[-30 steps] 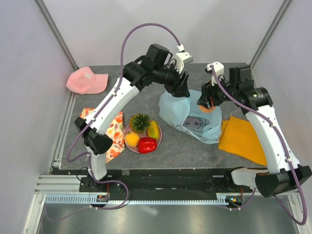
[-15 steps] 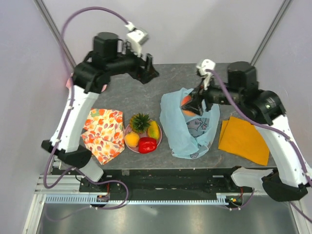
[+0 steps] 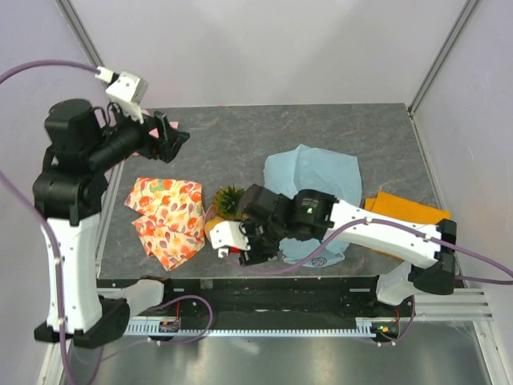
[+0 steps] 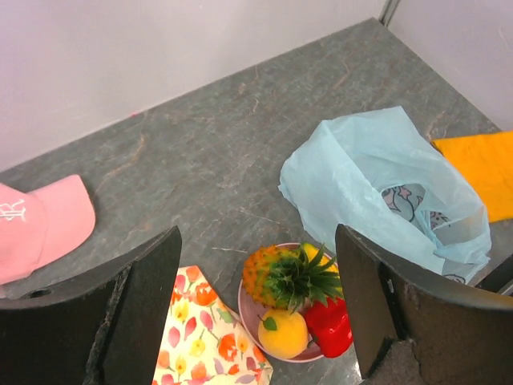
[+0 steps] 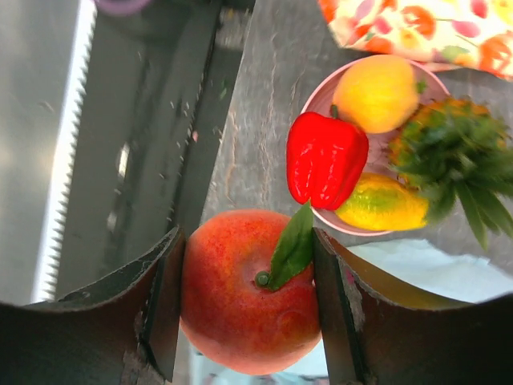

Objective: Take the fake fruits out of the plastic bag
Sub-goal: Place the fake fruit on the plate.

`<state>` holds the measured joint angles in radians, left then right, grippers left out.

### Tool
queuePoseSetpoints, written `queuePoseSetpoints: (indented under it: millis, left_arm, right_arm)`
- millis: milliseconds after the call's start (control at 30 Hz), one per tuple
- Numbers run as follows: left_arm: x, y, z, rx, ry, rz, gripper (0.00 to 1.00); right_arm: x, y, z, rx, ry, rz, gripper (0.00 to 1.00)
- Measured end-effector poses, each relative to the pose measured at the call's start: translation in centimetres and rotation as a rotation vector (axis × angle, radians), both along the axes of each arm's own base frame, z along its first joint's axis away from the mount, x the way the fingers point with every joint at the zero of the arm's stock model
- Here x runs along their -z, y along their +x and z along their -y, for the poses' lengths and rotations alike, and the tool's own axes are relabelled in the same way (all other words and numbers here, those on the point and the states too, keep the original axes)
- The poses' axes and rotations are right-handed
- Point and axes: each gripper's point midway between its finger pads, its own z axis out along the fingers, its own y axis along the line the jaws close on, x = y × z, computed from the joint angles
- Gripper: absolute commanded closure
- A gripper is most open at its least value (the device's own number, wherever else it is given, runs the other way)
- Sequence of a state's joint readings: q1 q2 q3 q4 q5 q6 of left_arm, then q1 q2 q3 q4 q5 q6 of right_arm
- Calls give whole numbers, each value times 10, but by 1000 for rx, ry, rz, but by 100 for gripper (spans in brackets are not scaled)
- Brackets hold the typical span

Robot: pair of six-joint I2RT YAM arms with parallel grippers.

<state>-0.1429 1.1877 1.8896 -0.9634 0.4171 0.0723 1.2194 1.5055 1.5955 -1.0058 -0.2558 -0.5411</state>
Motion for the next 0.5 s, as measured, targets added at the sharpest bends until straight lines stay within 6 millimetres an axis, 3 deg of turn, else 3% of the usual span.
queuePoseSetpoints:
  millis: [133,233,500]
  left_arm:
    - [-7,-30,-9,-2,-21,45,16]
    - [-4,-45,-11,1,-38,50,17]
    - [20,-43,-9,23,-63,-32,17]
  right_arm:
    - [36,4,-8,-97,-93,97,82]
    - [52,15,-18,-146,-123,161,82]
    - [69,33,-42,-264,-126,288,81]
